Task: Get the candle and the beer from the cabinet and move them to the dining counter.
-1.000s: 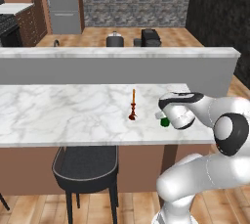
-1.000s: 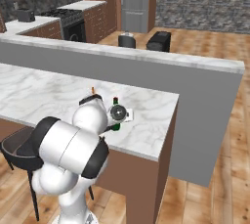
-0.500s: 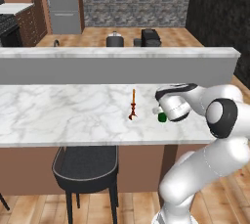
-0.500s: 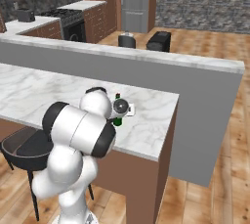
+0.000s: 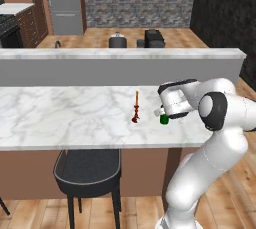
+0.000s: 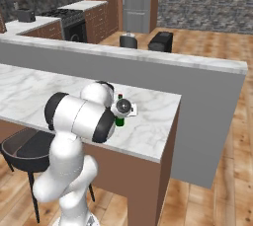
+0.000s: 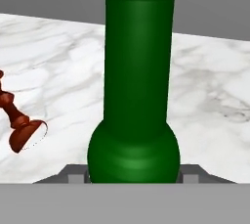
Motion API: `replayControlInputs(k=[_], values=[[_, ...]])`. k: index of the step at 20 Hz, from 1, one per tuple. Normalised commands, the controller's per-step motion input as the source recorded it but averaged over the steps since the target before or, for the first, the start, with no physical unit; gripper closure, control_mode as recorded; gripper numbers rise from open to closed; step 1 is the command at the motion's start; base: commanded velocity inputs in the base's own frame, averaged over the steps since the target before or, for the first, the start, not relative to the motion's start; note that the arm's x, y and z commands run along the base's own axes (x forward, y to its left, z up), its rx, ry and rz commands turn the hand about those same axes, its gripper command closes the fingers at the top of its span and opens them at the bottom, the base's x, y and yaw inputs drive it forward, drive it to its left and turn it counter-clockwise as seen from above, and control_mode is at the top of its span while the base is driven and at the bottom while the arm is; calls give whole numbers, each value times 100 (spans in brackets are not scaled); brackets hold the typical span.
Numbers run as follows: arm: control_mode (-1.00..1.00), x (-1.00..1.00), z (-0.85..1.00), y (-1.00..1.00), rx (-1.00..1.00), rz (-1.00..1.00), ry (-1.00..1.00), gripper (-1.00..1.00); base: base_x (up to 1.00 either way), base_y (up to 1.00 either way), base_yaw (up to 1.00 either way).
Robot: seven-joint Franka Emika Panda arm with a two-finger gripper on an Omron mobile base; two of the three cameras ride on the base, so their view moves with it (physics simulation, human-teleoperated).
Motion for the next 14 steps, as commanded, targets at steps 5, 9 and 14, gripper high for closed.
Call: replayControlInputs(k=[5,9,14], values=[[-100,3,-33,0,0,0,0,100,0,0,0],[-100,1,-27,0,0,0,0,100,0,0,0],[-100,0,-6,0,0,0,0,100,0,0,0]])
